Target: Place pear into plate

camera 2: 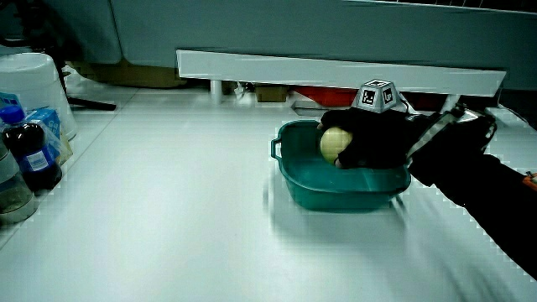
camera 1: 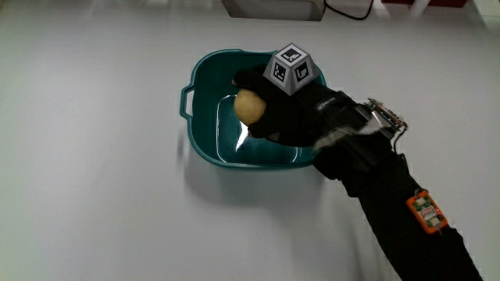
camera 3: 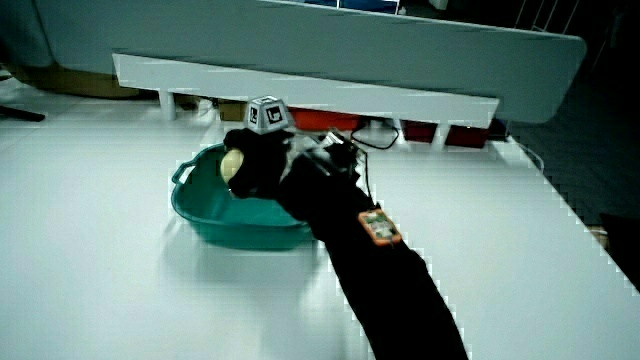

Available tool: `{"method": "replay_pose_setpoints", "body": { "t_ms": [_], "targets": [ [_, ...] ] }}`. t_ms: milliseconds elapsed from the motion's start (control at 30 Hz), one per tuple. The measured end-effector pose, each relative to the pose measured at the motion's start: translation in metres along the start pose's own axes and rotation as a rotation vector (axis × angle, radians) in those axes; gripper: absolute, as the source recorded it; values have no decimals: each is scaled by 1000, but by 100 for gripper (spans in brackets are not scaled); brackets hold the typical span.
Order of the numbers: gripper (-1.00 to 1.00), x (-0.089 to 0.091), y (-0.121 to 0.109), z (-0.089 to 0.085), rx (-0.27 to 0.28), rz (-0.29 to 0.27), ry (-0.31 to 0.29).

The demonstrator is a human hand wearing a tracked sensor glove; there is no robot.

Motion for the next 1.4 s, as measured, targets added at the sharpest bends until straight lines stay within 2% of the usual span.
{"method": "replay_pose_setpoints", "body": {
  "t_ms": [200,267,333,367,533,633,767,833,933,1100,1200,1300,1400],
  "targets": [
    [0,7,14,-16,-24,-33,49],
    [0,11,19,-26,-39,-56,44],
    [0,16,25,-36,-69,-67,62],
    [0,18,25,-40,-68,-76,68],
    [0,22,28,-58,-99,-97,65],
    [0,21,30,-65,-100,-108,61],
    [0,25,35,-79,-135,-126,75],
    [0,27,33,-77,-120,-132,78],
    [0,28,36,-78,-138,-135,85],
    [0,31,32,-78,-135,-128,119],
    [-17,29,32,-77,-121,-138,83],
    [-33,26,32,-78,-136,-144,59],
    [-50,31,32,-84,-157,-149,66]
  ]
}}
